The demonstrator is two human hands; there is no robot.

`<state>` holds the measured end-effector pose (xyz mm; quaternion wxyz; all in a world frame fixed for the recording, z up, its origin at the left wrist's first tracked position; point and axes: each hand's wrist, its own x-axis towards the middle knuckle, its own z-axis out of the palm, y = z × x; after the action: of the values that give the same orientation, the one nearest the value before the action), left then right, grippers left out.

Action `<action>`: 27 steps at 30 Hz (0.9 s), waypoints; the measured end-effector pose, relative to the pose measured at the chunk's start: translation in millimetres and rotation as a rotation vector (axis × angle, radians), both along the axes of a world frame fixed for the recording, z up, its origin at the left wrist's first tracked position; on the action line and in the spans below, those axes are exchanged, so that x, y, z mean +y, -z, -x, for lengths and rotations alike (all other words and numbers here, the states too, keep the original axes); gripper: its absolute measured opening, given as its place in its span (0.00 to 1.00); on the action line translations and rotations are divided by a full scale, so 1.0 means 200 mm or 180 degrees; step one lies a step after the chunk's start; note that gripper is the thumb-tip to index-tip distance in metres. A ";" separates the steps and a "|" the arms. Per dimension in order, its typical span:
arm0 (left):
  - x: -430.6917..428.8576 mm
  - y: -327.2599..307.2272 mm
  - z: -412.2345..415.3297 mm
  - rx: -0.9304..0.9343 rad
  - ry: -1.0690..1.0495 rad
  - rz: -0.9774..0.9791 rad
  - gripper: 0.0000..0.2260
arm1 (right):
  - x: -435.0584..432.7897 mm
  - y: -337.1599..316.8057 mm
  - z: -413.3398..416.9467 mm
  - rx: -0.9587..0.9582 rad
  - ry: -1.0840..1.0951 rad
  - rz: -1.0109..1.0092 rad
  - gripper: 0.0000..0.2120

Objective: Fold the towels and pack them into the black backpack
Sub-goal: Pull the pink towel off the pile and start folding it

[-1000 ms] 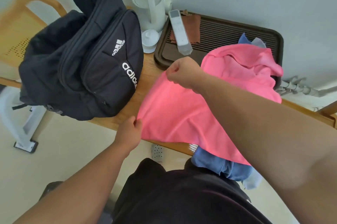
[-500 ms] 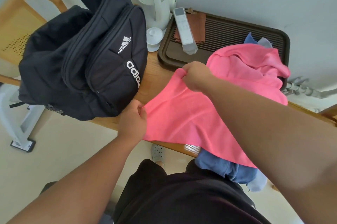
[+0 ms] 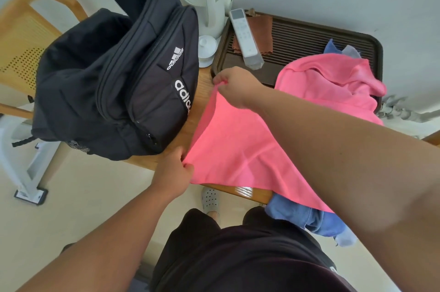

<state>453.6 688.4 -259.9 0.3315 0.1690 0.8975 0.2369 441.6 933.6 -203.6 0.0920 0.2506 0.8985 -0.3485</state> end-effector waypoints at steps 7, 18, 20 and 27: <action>-0.09 -0.04 0.01 0.0742 -0.0438 -0.0188 0.01 | -0.03 -0.02 0.04 0.0169 0.0372 0.0508 0.19; 0.18 -0.17 -0.29 0.0080 0.0328 -0.0712 0.08 | 0.32 -0.06 -0.34 0.0540 0.1490 0.0841 0.11; 0.27 -0.17 -0.39 -0.0071 0.0508 -0.0680 0.06 | 0.40 -0.07 -0.45 0.0480 0.1392 0.0713 0.14; 0.60 -0.08 -0.72 -0.0148 0.1109 -0.0469 0.11 | 0.62 -0.02 -0.81 0.0283 0.1064 0.0314 0.18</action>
<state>598.0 807.7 -244.7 0.3749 0.3401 0.8270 0.2447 603.1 1058.4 -198.9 0.0052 0.3760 0.8293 -0.4134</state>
